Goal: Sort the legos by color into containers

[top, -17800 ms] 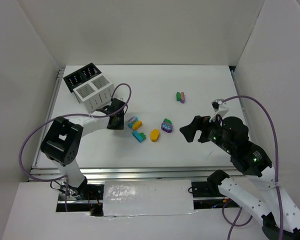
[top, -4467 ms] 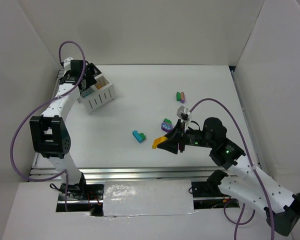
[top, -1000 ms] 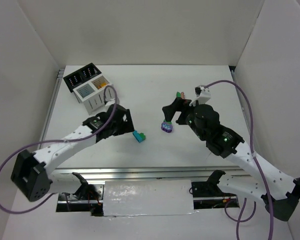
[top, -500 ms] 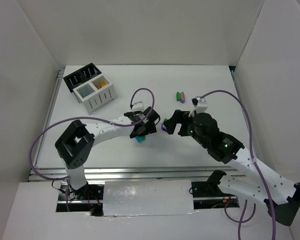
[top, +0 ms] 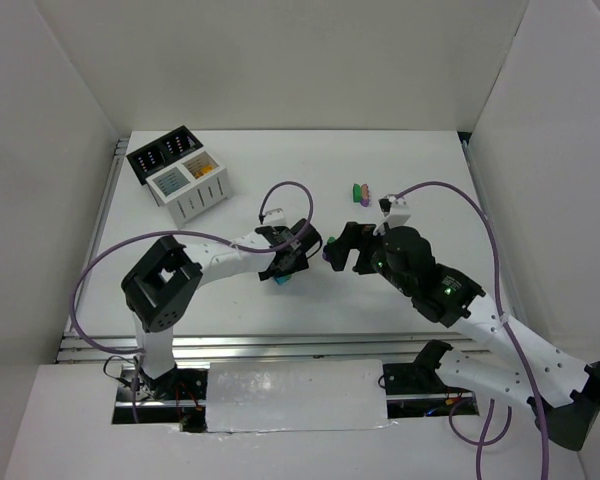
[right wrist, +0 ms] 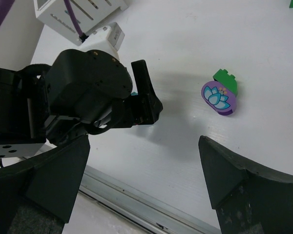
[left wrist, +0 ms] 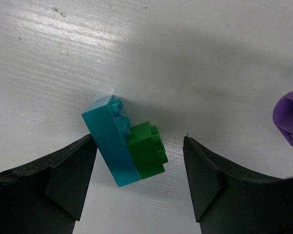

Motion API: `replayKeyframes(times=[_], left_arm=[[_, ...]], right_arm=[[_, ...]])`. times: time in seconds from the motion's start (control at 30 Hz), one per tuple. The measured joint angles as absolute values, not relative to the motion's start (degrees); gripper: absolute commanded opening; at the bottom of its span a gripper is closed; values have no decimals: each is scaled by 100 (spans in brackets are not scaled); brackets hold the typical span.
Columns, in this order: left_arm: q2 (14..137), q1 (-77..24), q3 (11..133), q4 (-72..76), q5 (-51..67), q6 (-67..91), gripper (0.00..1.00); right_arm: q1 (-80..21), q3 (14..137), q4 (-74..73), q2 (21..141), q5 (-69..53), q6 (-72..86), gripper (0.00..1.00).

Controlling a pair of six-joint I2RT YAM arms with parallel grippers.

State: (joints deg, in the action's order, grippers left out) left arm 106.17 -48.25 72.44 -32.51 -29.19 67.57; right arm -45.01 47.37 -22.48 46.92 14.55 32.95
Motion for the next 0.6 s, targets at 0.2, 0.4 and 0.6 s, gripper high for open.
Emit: replayKeyframes(times=[0.2,0.4,0.6], left_arm=[[10833,-4825,7199,-3179,-2915,6788,60],[10816,-4797,7105,-2912,-2862,6678,9],[10082,-4768,6222,-2062,-2510,5994,0]], right_arm=[[-4501,4722,-2224,4810,1411,3295,100],[-4427,4716,-2154,4827,1391,3304,100],[-3358,4447,-1957,4845,506,3441,97]])
